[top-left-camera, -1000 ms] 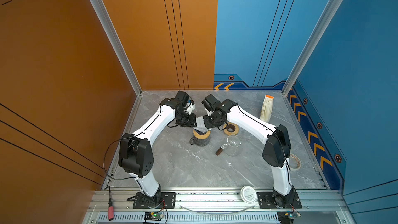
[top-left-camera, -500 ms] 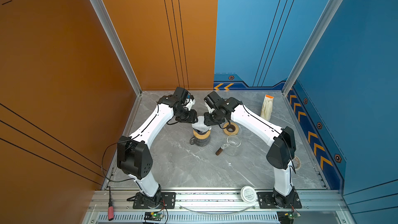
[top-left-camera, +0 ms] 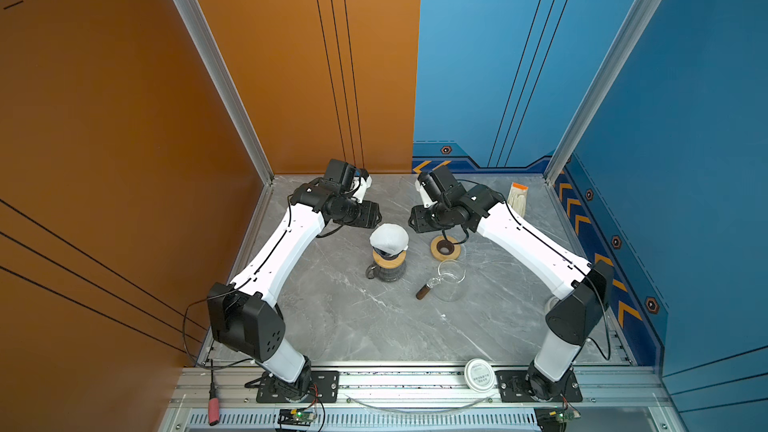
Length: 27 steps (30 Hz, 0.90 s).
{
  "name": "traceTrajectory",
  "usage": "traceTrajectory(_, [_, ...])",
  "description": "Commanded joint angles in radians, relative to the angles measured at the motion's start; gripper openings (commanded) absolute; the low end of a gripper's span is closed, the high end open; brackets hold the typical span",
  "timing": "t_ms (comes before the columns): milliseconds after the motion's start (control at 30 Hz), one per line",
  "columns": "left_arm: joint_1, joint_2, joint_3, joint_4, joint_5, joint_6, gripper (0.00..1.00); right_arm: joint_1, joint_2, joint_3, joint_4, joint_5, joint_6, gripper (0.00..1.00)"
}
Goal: Place the coffee filter in the dripper
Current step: 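Open both grippers and lift them away from the seated filter, then move the right gripper to the loose wooden ring while the left gripper holds back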
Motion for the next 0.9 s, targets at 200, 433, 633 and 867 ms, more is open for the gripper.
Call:
traceTrajectory(200, [-0.009, -0.185, -0.175, 0.264, 0.019, 0.002, 0.99, -0.227, -0.281, -0.409, 0.209, -0.147, 0.093, 0.52])
traceTrajectory(433, [-0.014, -0.274, -0.306, 0.316, 0.036, 0.029, 0.98, -0.459, -0.421, -0.733, 0.413, -0.361, 0.222, 0.52])
traceTrajectory(633, [-0.014, -0.355, -0.401, 0.329, 0.037, 0.041, 0.98, -0.557, -0.390, -0.906, 0.624, -0.488, 0.309, 0.49])
traceTrajectory(867, [0.020, -0.430, -0.475, 0.327, 0.051, 0.036, 0.98, -0.556, -0.239, -0.925, 0.735, -0.558, 0.334, 0.48])
